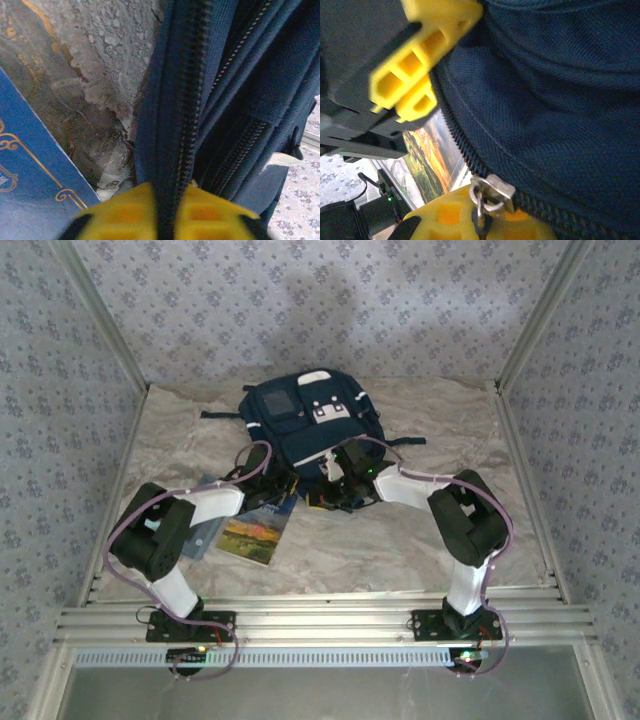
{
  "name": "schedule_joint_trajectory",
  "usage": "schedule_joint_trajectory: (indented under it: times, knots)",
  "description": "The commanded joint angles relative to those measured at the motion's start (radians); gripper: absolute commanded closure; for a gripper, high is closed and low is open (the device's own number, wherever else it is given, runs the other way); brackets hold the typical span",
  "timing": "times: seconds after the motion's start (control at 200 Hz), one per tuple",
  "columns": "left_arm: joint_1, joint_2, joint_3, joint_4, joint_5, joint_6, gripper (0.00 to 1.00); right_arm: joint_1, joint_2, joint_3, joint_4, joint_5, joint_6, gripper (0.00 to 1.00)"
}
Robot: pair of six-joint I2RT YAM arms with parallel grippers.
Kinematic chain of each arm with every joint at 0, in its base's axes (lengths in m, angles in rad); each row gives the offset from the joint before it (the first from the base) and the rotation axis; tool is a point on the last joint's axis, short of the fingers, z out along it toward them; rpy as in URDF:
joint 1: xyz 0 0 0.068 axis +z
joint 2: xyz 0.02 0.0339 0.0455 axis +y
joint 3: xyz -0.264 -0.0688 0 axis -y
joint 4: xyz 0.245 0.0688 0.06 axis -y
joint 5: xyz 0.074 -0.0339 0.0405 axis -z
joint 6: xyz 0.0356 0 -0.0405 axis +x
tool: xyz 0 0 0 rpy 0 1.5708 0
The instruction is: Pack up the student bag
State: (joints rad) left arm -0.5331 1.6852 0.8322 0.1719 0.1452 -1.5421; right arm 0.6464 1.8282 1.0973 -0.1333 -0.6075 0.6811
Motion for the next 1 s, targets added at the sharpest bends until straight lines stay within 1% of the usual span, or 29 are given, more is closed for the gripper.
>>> schedule_joint_trajectory:
  times: [0.0, 0.05, 0.085, 0.145, 0.215, 0.32, 0.375, 0.465, 0.535, 0.68, 0.79, 0.874, 0.999]
  knots:
    - [0.007, 0.010, 0.056, -0.027, 0.001, 0.038, 1.00, -0.021, -0.041, 0.023, -0.130, -0.049, -0.101, 1.00]
    - [0.018, -0.002, 0.069, -0.075, -0.005, 0.087, 1.00, -0.041, -0.043, 0.020, -0.190, -0.039, -0.147, 1.00]
    - [0.028, -0.014, 0.081, -0.126, -0.015, 0.145, 1.00, -0.058, -0.049, 0.005, -0.217, -0.032, -0.166, 1.00]
    - [0.052, -0.037, 0.103, -0.225, -0.042, 0.251, 1.00, -0.078, -0.061, -0.036, -0.222, -0.044, -0.175, 1.00]
    - [0.085, -0.058, 0.112, -0.302, -0.055, 0.349, 1.00, -0.099, -0.079, -0.078, -0.235, -0.045, -0.186, 1.00]
    - [0.133, -0.066, 0.105, -0.307, 0.022, 0.437, 1.00, -0.128, -0.083, -0.078, -0.299, -0.021, -0.232, 1.00]
    - [0.143, -0.059, 0.121, -0.335, 0.055, 0.484, 1.00, -0.147, -0.084, -0.064, -0.345, 0.009, -0.264, 1.00]
    - [0.142, -0.051, 0.159, -0.418, 0.071, 0.556, 1.00, -0.186, -0.094, -0.052, -0.374, 0.051, -0.293, 1.00]
    - [0.144, -0.059, 0.160, -0.431, 0.087, 0.596, 1.00, -0.214, -0.098, -0.028, -0.409, 0.078, -0.324, 1.00]
    - [0.158, -0.083, 0.172, -0.452, 0.122, 0.710, 1.00, -0.246, -0.076, 0.056, -0.512, 0.203, -0.417, 1.00]
    - [0.188, -0.088, 0.185, -0.467, 0.152, 0.731, 1.00, -0.266, -0.059, 0.066, -0.504, 0.303, -0.482, 1.00]
    - [0.200, -0.075, 0.194, -0.456, 0.183, 0.734, 1.00, -0.278, -0.055, 0.064, -0.515, 0.365, -0.499, 1.00]
    - [0.184, -0.040, 0.205, -0.384, 0.236, 0.728, 1.00, -0.267, -0.095, 0.045, -0.520, 0.399, -0.494, 1.00]
